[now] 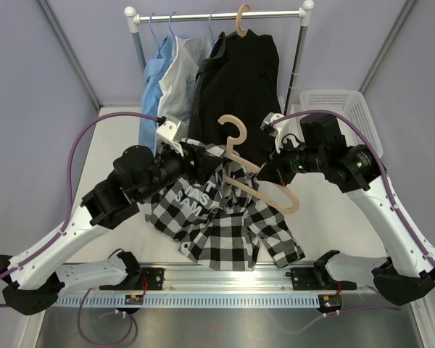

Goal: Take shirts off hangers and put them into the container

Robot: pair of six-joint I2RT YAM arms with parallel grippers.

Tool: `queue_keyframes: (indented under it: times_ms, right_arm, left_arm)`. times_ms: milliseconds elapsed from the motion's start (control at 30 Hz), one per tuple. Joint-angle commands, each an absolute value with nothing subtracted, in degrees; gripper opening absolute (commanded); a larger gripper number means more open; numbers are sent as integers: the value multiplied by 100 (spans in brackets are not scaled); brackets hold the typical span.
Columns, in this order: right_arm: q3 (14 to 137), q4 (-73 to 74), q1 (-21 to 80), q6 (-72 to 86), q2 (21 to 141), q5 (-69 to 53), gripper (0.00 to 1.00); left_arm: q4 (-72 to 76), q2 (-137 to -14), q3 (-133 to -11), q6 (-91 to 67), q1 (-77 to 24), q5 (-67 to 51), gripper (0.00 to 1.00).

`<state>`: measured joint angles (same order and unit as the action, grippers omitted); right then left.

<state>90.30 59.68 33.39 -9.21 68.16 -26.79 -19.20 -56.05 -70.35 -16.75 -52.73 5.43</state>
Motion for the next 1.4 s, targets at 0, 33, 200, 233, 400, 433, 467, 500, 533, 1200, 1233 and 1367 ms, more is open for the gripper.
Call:
queue_keyframes:
  times_ms: [0, 33, 200, 233, 400, 433, 467, 500, 533, 1200, 1233, 1367]
  right_arm:
    - [9194, 5854, 3357, -1055, 6838, -2347, 0]
    - [9193, 5836, 3349, -1046, 6829, -2338, 0]
    - [9176, 5766, 3349, -1002, 6829, -2399, 0]
    - [9176, 5757, 3357, -993, 6829, -2417, 0]
    - [9158, 5695, 3357, -932, 6794, -2443, 0]
    - [9150, 5687, 3357, -923, 6777, -2461, 0]
    - [9149, 5678, 3349, -905, 6768, -2470, 0]
    - [9141, 5669, 3349, -905, 6768, -2478, 0]
    - [9132, 5669, 3357, -897, 6741, -2487, 0]
    - [8517, 6363, 3349, -1142, 5231, -3013, 0]
    - [8551, 6563, 3357, -1160, 5186, -3067, 0]
    - [8727, 7048, 3349, -1213, 5028, -2876, 0]
  left_arm:
    - [-1696, -5634, -7181, -1802, -5317, 756, 64]
    - [-1688, -5669, -7172, -1802, -5326, 782, 64]
    - [-1705, -5923, -7146, -1828, -5352, 809, 59]
    - [-1714, -5950, -7154, -1828, -5370, 817, 58]
    - [-1723, -6108, -7154, -1837, -5449, 844, 50]
    - [-1714, -6152, -7154, -1828, -5458, 870, 47]
    - [-1723, -6170, -7163, -1811, -5467, 879, 41]
    - [-1714, -6187, -7172, -1811, -5484, 888, 36]
    - [-1723, -6214, -7172, -1793, -5484, 931, 30]
    - [-3400, -5854, -7066, -2267, -5002, 3753, 0]
    - [-3471, -5854, -7066, -2311, -4931, 3753, 0]
    - [-3630, -5854, -7066, -2329, -4668, 3788, 0]
